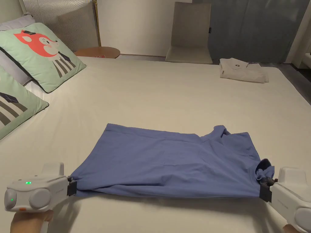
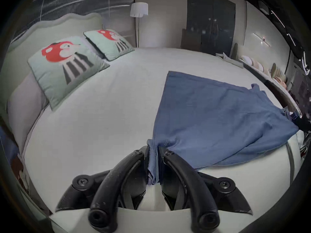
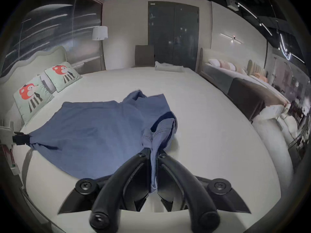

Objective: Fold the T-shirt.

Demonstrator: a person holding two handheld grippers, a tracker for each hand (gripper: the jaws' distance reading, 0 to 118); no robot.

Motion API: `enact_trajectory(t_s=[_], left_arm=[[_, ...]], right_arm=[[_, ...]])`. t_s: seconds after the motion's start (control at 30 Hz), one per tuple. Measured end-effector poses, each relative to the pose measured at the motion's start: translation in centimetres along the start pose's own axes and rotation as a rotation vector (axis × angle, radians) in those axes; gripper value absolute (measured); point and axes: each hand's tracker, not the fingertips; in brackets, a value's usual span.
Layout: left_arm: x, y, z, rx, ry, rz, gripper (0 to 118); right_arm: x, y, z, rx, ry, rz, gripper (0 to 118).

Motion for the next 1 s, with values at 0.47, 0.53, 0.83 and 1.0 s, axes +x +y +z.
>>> enact_trajectory(t_s=[0.47, 0.53, 0.83, 1.0], left_arm=[[-2.1, -11.0, 7.4, -0.114, 0.024, -0.003, 6], [-1.8, -11.2, 7.5, -0.111, 0.031, -0.015, 6], [0.1, -8.3, 8.1, -0.043, 0.029, 0.07, 105], [4.4, -3.8, 11.1, 0.214, -0.057, 0.043, 109]], right_arm=[[0.4, -13.1, 8.3, -0.219, -0.03, 0.014, 6], [0.4, -14.2, 8.0, -0.226, -0.037, 0.019, 5], [-1.5, -9.2, 10.2, -0.072, -0.048, -0.004, 89], [-4.1, -4.0, 12.9, 0.183, -0.075, -0.005, 104]])
